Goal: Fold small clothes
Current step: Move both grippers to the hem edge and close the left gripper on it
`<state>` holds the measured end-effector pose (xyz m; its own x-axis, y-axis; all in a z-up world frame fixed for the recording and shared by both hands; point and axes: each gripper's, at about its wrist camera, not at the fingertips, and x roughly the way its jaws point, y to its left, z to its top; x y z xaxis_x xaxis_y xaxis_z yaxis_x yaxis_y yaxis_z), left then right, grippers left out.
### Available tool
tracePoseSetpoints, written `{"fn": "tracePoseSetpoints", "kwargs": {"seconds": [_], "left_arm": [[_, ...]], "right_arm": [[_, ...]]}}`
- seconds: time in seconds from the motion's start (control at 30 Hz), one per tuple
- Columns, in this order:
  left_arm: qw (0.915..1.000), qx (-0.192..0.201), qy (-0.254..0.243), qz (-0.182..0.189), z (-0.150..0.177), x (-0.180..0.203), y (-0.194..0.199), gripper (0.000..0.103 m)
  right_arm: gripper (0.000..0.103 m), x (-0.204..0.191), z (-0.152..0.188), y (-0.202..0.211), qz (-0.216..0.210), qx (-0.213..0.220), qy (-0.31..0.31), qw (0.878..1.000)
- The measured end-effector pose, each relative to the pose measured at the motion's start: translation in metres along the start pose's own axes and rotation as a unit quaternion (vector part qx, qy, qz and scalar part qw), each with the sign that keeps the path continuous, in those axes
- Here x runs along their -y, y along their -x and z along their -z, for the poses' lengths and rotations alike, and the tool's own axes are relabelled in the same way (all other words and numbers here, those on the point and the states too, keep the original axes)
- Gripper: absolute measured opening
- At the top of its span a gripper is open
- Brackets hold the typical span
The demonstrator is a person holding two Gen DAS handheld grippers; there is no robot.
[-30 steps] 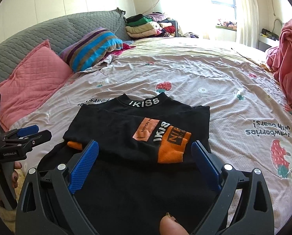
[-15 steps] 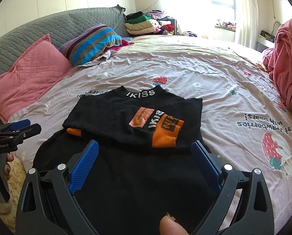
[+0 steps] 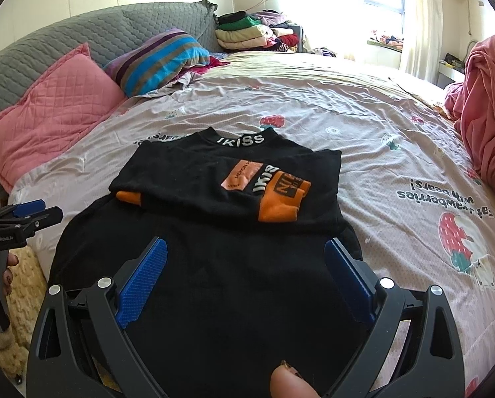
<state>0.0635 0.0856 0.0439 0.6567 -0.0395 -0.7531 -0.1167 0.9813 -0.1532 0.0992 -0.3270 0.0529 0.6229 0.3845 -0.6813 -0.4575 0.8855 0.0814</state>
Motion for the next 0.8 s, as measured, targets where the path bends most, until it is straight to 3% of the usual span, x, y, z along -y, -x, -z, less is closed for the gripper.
{"fn": "tracePoseSetpoints", "kwargs": {"seconds": [0.27,0.7,0.77,0.8], "left_arm": [[0.9994,-0.014,0.020,-0.024,0.019,-0.023,0.007,0.093],[0.9987,-0.035,0.036,0.004,0.049,-0.043,0.016,0.093],[0.9985,-0.036,0.042,0.004,0.053,-0.049,0.018,0.091],[0.9983,-0.037,0.044,0.006,0.055,-0.051,0.019,0.085]], "right_arm": [[0.095,0.002,0.013,0.002,0.003,-0.015,0.007,1.000],[0.095,0.016,0.021,0.016,0.006,-0.017,-0.011,1.000],[0.095,0.020,0.023,0.018,0.008,-0.017,-0.016,1.000],[0.095,0.022,0.023,0.019,0.010,-0.017,-0.017,1.000]]}}
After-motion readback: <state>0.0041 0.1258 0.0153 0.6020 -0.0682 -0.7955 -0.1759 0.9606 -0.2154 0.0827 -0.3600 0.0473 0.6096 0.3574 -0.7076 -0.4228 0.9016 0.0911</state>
